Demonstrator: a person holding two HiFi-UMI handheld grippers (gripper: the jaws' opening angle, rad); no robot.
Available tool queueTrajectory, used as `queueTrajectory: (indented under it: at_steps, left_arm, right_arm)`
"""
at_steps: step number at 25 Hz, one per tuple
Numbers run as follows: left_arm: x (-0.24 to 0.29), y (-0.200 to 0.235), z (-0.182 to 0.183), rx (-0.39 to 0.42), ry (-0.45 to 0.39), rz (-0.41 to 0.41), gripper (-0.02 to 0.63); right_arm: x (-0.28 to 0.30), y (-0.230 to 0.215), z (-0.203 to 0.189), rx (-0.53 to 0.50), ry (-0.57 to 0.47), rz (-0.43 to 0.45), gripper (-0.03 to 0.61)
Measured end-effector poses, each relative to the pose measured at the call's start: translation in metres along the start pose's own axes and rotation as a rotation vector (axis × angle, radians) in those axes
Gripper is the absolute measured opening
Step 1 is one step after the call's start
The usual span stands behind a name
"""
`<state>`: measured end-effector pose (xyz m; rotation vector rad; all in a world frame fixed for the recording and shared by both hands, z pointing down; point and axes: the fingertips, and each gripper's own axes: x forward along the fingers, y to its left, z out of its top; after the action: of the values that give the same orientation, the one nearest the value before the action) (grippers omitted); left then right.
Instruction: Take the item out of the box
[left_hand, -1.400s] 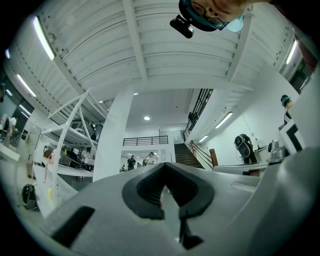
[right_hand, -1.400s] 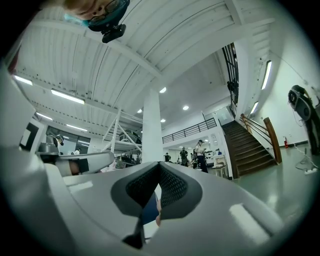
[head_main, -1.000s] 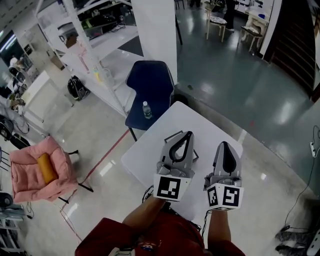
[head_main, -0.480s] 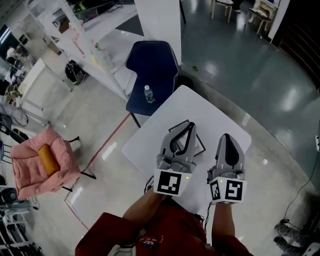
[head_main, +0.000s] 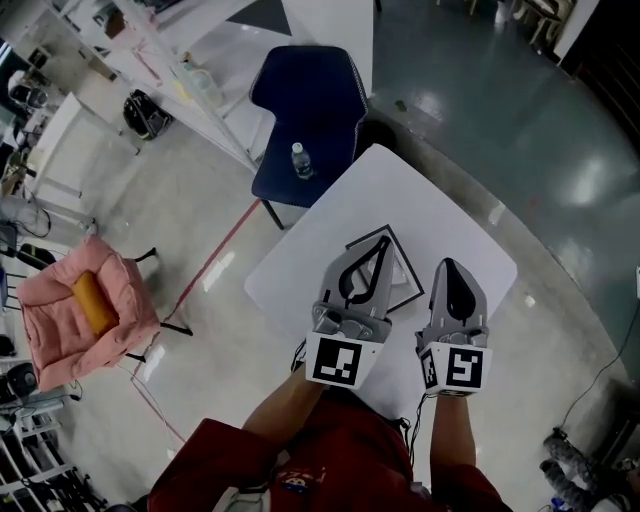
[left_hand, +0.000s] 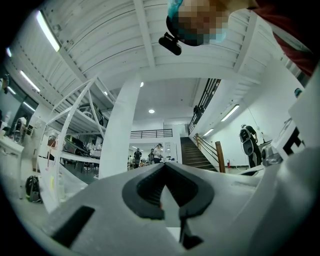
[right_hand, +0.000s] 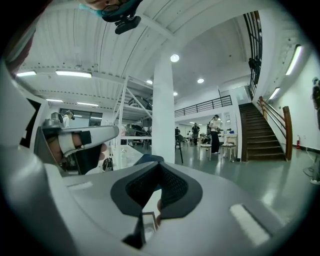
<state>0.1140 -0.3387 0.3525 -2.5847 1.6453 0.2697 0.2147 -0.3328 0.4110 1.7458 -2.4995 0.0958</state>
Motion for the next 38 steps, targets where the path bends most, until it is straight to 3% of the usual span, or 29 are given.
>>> queueTrajectory:
  at_steps: [13, 29, 32, 38]
  left_arm:
    - [0.004, 0.041, -0.077, -0.013, 0.076, -0.015, 0.003]
    - [0.014, 0.075, -0.124, -0.036, 0.127, -0.016, 0.003]
    - [0.014, 0.082, -0.131, -0.044, 0.131, -0.008, 0.003]
    - [0.011, 0.094, -0.142, -0.053, 0.143, 0.005, 0.003]
  right_arm:
    - [0.067, 0.032, -0.080, -0.136, 0.155, 0.118, 0.002]
    - [0.099, 0.066, -0.185, -0.357, 0.484, 0.397, 0.002]
    - [0.104, 0.071, -0.202, -0.425, 0.534, 0.465, 0.002]
    - [0.103, 0.083, -0.241, -0.655, 0.679, 0.636, 0.017]
